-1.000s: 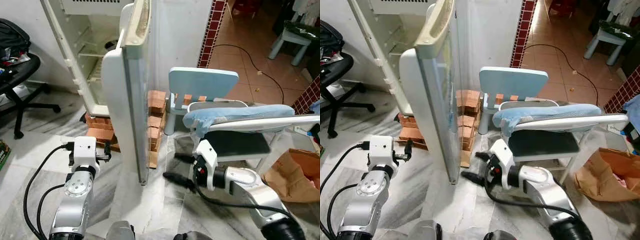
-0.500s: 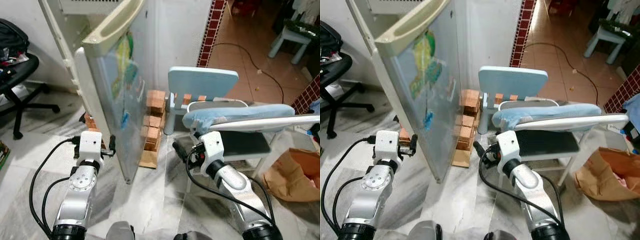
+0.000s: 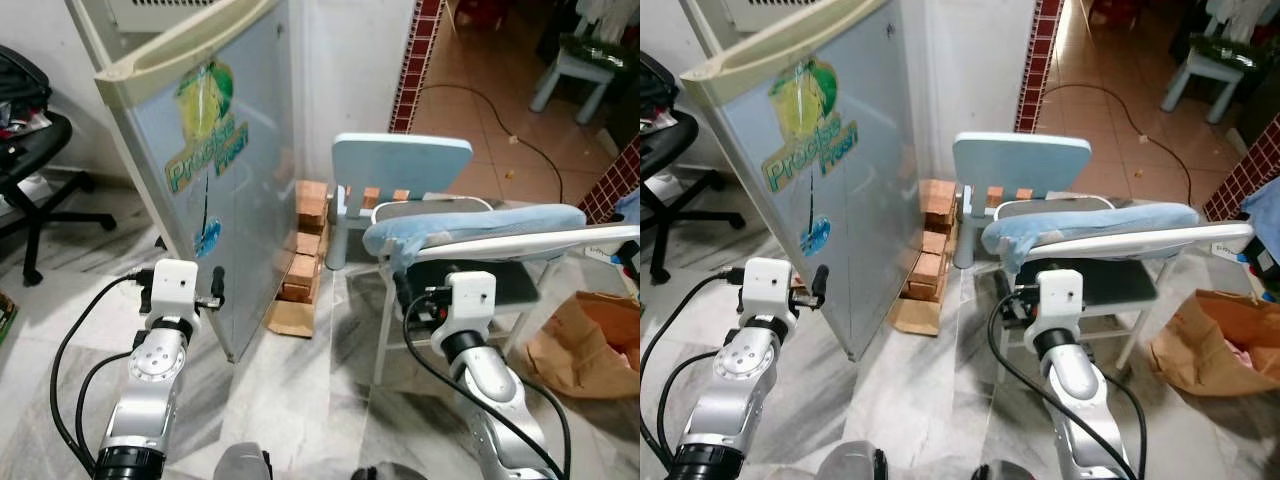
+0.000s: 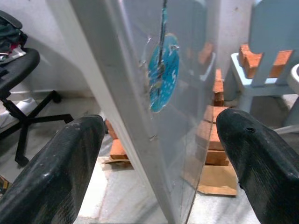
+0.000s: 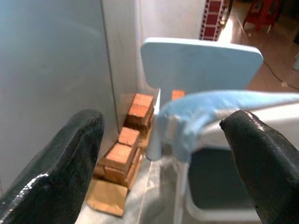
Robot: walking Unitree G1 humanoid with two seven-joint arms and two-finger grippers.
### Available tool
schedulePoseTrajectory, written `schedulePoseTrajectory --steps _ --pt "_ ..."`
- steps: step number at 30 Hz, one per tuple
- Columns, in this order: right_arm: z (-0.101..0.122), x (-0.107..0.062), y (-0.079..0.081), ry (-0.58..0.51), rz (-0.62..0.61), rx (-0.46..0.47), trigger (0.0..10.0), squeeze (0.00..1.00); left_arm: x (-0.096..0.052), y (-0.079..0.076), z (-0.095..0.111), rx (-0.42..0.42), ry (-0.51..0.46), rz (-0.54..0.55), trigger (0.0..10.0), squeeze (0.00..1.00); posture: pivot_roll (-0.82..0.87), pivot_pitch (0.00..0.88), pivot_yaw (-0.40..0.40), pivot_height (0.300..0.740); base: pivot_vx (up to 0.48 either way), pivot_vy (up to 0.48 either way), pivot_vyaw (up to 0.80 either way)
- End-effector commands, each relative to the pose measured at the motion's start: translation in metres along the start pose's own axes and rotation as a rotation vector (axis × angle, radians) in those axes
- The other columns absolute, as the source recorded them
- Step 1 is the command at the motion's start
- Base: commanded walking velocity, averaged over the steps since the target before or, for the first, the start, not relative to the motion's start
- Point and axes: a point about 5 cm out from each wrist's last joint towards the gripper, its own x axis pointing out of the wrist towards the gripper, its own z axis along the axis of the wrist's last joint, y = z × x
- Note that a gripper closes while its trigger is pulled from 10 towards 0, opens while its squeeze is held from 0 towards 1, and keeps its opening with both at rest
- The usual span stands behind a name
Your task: Restocking fridge
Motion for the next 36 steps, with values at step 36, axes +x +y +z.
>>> schedulePoseTrajectory --steps 36 --pt "-0.004 0.006 -0.015 -0.032 -0.174 -0.017 10.0 0.00 0.002 -0.016 0.020 -0.006 -0.204 -0.106 10.0 0.00 0.01 0.000 0.013 0.740 -0.152 0.411 0.00"
